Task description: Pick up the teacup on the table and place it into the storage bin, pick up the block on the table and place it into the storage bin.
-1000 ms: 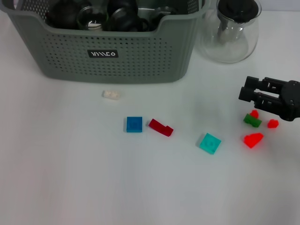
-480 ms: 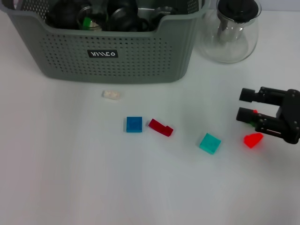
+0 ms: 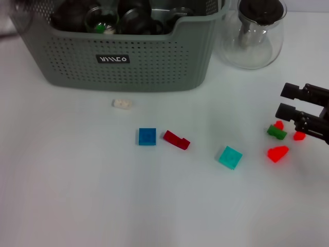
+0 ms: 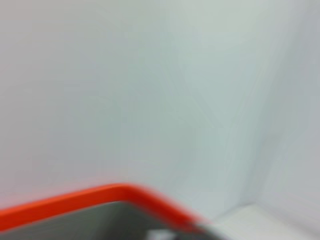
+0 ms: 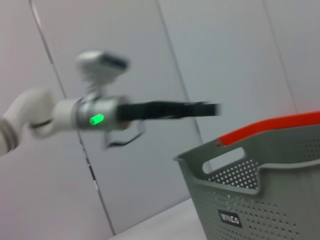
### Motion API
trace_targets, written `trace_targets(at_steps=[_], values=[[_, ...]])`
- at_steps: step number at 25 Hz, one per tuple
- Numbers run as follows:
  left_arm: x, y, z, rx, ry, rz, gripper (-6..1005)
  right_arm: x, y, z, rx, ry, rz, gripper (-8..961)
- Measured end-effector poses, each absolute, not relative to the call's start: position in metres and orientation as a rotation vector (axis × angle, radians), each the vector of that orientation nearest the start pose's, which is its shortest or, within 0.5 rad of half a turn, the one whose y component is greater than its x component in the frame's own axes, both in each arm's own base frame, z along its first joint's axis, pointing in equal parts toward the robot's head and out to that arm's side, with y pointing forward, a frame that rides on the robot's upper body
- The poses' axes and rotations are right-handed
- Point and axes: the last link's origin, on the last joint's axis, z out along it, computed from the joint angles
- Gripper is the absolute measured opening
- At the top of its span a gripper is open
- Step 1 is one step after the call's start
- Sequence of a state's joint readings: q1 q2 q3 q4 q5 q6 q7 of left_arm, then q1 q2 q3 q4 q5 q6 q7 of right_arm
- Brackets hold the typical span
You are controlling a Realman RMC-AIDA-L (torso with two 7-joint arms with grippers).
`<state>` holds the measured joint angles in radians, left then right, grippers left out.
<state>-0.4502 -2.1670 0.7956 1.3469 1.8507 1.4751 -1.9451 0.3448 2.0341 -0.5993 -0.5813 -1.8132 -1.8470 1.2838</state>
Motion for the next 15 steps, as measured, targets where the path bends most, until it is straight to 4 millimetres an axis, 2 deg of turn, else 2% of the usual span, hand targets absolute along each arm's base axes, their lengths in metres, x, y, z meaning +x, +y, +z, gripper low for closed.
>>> trace_targets(at_steps=[2, 6, 8, 10, 13, 14, 15], values=[[-0.2, 0.322, 0.088, -2.495, -0.51, -0.97, 654, 0.293, 0.263, 0.036, -2.582, 0.658, 1.107, 616], [-0.245, 0.288, 0.07, -2.497, -0.436, -1.047, 649, 0.293, 0.267, 0.037, -2.566, 0.669, 1.106, 616], [-0.27, 0.27, 0.047, -2.512, -0.416, -0.997, 646, 0.293, 0.27, 0.037, -2.551, 0.695, 1.102, 615], [-0.286, 0.259, 0.023, -2.533, -0.43, -0.944, 644, 0.296, 0.275, 0.039, -2.522, 0.752, 1.089, 615], [-0.299, 0.248, -0.011, -2.577, -0.436, -0.888, 639, 0.299, 0.282, 0.042, -2.492, 0.807, 1.061, 615], [-0.299, 0.248, -0.011, -2.577, -0.436, -0.888, 638, 0.3, 0.283, 0.043, -2.49, 0.81, 1.054, 615], [-0.301, 0.244, -0.027, -2.602, -0.41, -0.86, 636, 0.3, 0.284, 0.044, -2.493, 0.808, 1.05, 615]])
